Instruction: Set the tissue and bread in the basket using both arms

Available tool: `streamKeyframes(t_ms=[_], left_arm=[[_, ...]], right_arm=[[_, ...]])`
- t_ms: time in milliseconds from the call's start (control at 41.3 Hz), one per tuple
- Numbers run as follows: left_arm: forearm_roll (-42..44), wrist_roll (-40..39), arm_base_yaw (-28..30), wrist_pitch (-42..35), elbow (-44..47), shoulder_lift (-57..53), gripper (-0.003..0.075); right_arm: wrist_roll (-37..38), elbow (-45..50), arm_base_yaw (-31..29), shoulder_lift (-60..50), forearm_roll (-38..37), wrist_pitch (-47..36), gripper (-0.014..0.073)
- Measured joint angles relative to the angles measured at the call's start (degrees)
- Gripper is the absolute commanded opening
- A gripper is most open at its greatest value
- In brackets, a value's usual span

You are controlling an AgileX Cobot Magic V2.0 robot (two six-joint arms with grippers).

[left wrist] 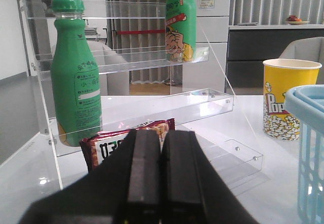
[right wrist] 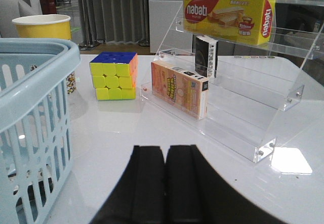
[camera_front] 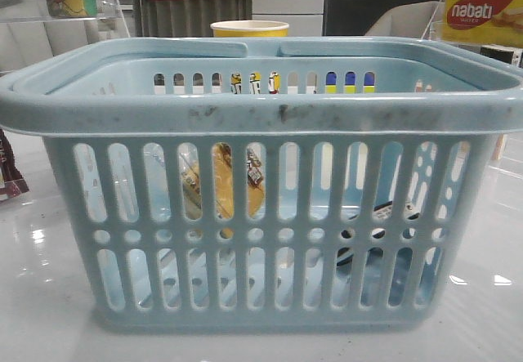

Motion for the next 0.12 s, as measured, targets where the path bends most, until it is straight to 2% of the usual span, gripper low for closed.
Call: streamKeyframes(t_ms=[121], left_arm=[[0.00,0.00,0.00,0.00,0.00,0.00,0.0093]], right_arm=[[0.00,0.00,0.00,0.00,0.00,-0.09,0.0058]])
